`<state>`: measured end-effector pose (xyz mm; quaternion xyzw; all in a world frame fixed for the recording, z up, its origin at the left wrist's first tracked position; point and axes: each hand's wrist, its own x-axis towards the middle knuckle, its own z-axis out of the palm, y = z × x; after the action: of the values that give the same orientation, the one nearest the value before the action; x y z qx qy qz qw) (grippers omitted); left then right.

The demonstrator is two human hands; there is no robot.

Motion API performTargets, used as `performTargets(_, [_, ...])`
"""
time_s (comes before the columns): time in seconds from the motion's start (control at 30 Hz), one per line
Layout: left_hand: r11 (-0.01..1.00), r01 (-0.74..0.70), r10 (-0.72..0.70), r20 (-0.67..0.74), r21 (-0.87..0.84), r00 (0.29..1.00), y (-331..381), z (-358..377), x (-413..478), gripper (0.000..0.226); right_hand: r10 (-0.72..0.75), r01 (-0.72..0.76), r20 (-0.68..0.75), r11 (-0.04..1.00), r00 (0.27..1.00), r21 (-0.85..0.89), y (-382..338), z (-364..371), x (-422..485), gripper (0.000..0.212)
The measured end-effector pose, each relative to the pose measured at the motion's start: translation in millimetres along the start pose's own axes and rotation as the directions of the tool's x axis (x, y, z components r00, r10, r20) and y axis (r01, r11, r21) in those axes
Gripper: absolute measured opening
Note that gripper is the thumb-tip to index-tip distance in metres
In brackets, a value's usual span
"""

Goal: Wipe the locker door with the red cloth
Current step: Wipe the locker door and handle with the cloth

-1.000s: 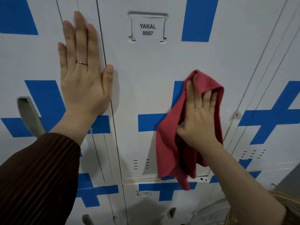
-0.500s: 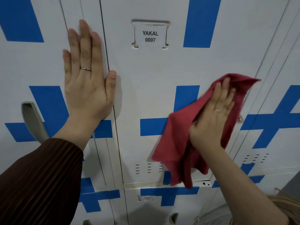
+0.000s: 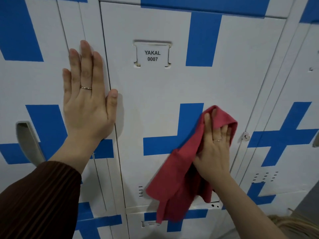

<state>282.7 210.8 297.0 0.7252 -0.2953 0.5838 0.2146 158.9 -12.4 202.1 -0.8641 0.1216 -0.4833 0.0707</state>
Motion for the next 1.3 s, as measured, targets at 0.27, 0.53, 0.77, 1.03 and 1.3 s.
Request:
performTargets(0.27, [1.000, -0.005, 0.005, 0.005, 0.000, 1.000, -0.5, 0.3, 0.4, 0.059, 0.100, -0.108, 0.145, 0.993, 0.984, 0.054, -5.9, 6.0, -23.4, 0.101])
performTargets(0.53, [1.000, -0.008, 0.008, -0.002, 0.000, 1.000, -1.5, 1.2, 0.1, 0.058, -0.022, -0.041, 0.323, 0.981, 0.946, 0.188, 3.9, -12.7, -29.0, 0.093])
performTargets(0.77, [1.000, -0.011, 0.011, -0.004, -0.006, 1.000, -0.7, 0.9, -0.1, 0.058, 0.000, -0.035, 0.289, 0.993, 0.957, 0.115, 5.2, -2.3, -29.4, 0.065])
performTargets(1.03, [1.000, -0.017, 0.017, -0.017, -0.001, 1.000, -1.6, 2.0, -0.5, 0.058, 0.007, -0.001, 0.152, 0.999, 0.988, -0.039, 10.0, 3.6, -15.8, 0.065])
performTargets(1.3, [1.000, -0.014, 0.014, -0.009, -0.002, 1.000, -1.4, 1.5, -0.2, 0.058, 0.122, -0.138, 0.136, 0.984, 0.983, 0.116, -4.7, 15.1, -35.0, 0.067])
